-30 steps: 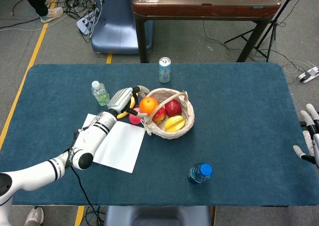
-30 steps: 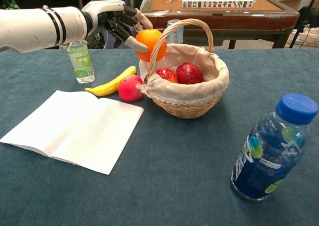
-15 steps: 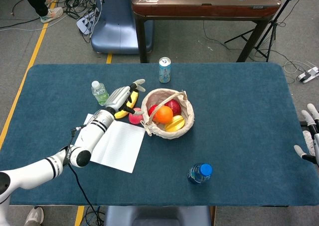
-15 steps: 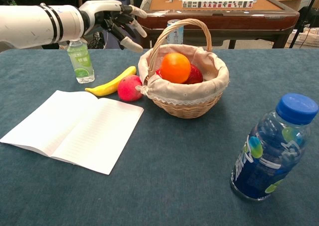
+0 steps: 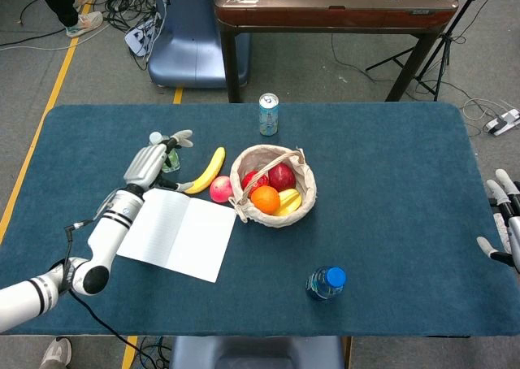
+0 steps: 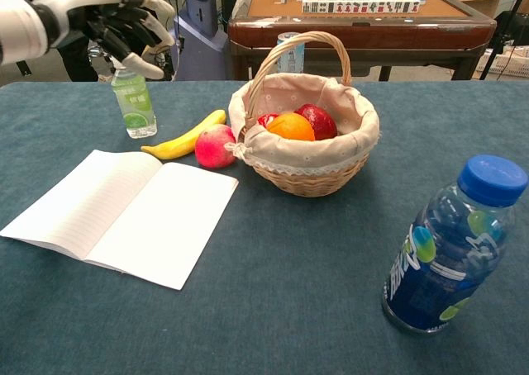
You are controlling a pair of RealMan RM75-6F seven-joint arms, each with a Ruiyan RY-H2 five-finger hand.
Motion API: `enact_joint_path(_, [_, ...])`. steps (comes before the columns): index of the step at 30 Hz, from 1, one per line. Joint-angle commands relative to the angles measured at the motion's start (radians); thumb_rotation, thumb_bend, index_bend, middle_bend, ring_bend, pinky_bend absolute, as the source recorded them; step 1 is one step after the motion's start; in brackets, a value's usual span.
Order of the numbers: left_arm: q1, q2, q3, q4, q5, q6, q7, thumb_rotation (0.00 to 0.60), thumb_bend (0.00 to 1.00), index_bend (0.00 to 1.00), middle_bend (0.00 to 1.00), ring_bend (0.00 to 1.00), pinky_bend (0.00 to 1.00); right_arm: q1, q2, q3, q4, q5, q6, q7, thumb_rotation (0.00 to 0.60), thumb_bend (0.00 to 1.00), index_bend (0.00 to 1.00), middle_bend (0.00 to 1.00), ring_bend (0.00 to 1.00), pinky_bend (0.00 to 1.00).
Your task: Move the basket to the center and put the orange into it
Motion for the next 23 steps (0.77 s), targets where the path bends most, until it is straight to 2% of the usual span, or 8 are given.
enact_joint_path(1, [0.1, 0.068, 0.052, -0.094, 0.028, 0.127, 0.062, 0.6, 0.12, 0.17, 0.24, 0.23, 0.44, 0.002, -0.001, -0.001, 0.008, -0.007, -0.003, 0.008, 0.6, 0.22, 0.0, 0.03, 0.03, 0.23])
enact_joint_path(5, [0.178, 0.117, 0.097, -0.151, 0.056, 0.224, 0.115, 0.6, 0.12, 0.18, 0.24, 0.23, 0.43, 0.002, -0.002, -0.002, 0.02, -0.018, 0.0, 0.025, 0.6, 0.22, 0.0, 0.06, 0.05, 0.23])
enact_joint_path(13, [0.331, 0.165, 0.224, -0.183, 0.233, 0.415, 0.181, 0.6, 0.12, 0.19, 0.24, 0.23, 0.4, -0.002, -0.02, -0.013, 0.06, -0.052, 0.011, 0.072, 0.6, 0.22, 0.0, 0.1, 0.09, 0.24])
enact_joint_path(23, [0.48, 0.216, 0.309, -0.223, 0.361, 0.579, 0.229, 0.6, 0.12, 0.2, 0.24, 0.23, 0.36, -0.01, -0.05, -0.025, 0.108, -0.1, 0.044, 0.112, 0.6, 0.22, 0.02, 0.13, 0.11, 0.24])
